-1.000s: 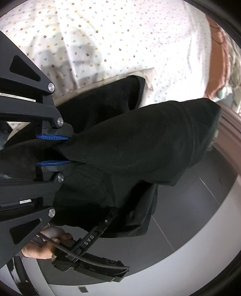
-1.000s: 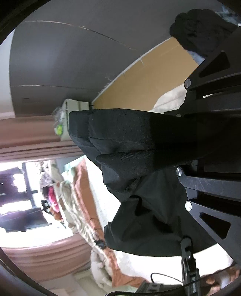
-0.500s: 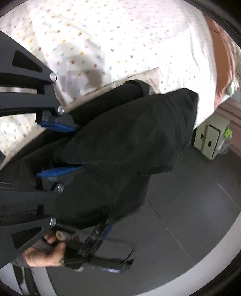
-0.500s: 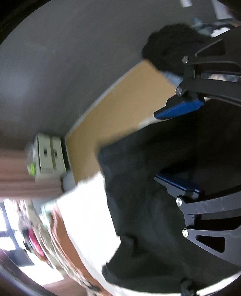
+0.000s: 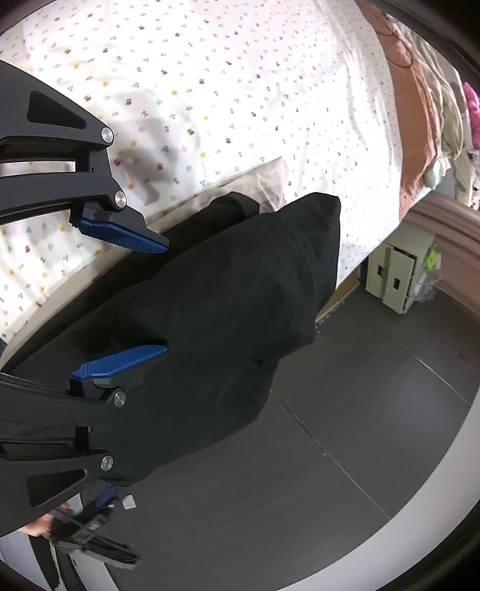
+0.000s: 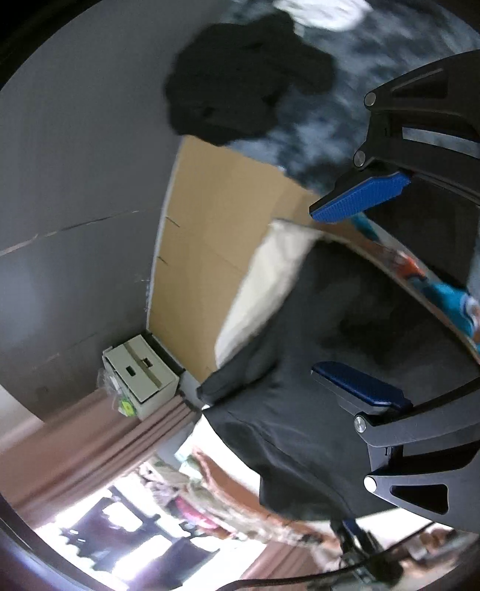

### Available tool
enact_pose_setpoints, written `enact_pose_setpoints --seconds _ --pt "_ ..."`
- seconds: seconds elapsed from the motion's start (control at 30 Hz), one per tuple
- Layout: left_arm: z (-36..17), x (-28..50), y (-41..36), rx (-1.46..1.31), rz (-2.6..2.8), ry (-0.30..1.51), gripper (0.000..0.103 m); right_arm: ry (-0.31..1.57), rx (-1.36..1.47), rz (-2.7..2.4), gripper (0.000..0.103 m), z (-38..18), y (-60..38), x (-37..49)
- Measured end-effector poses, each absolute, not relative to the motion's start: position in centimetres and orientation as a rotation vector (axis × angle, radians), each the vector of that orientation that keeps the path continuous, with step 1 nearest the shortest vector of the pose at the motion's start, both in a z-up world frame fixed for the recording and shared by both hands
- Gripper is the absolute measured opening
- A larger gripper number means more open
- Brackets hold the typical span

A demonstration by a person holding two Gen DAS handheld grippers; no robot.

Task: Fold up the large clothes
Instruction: 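Lower the jacket onto the stack of folded clothes and open both tools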

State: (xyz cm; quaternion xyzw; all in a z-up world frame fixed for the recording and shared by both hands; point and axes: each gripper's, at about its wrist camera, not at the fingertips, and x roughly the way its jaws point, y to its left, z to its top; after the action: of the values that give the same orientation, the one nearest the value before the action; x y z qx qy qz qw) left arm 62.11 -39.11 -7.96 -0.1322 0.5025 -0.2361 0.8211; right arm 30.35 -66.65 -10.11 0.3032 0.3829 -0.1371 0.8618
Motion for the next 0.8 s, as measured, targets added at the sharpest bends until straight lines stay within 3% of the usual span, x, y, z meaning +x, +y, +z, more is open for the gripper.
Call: enact_pose_setpoints --seconds 0.13,0.2,0.23,0.27,0.3,0.37,0.4,0.8 --pt "-8.1 63.7 -38.9 -0.256 -0.482 1.059 0.054 0.805 0.706 -0.223 0.077 -12.1 -65.4 30.9" --pt "-8.4 64.9 -39.1 -0.254 -0.462 1.058 0.061 0.812 0.705 -0.211 0.076 -12.9 -64.9 32.0" --pt "-8.6 65.5 -39.2 -0.247 -0.449 1.059 0.063 0.813 0.703 -0.211 0.071 -13.1 -64.7 32.4" --pt "-8.7 66.0 -39.4 -0.241 -0.444 1.056 0.064 0.810 0.702 -0.213 0.065 -13.2 -64.6 32.6" --pt "-8.9 66.5 -39.5 -0.236 -0.442 1.052 0.064 0.803 0.704 -0.216 0.048 -13.2 -64.7 32.8" --pt "-9.3 67.6 -39.7 -0.231 -0.426 1.051 0.064 0.788 0.707 -0.232 0.026 -13.0 -64.9 32.9" --pt "-9.5 68.2 -39.8 -0.235 -0.415 1.054 0.064 0.777 0.700 -0.245 0.010 -12.9 -65.1 33.0" --pt "-13.6 74.7 -40.0 -0.267 -0.296 1.068 0.065 0.704 0.682 -0.295 0.005 -13.0 -65.8 34.1"
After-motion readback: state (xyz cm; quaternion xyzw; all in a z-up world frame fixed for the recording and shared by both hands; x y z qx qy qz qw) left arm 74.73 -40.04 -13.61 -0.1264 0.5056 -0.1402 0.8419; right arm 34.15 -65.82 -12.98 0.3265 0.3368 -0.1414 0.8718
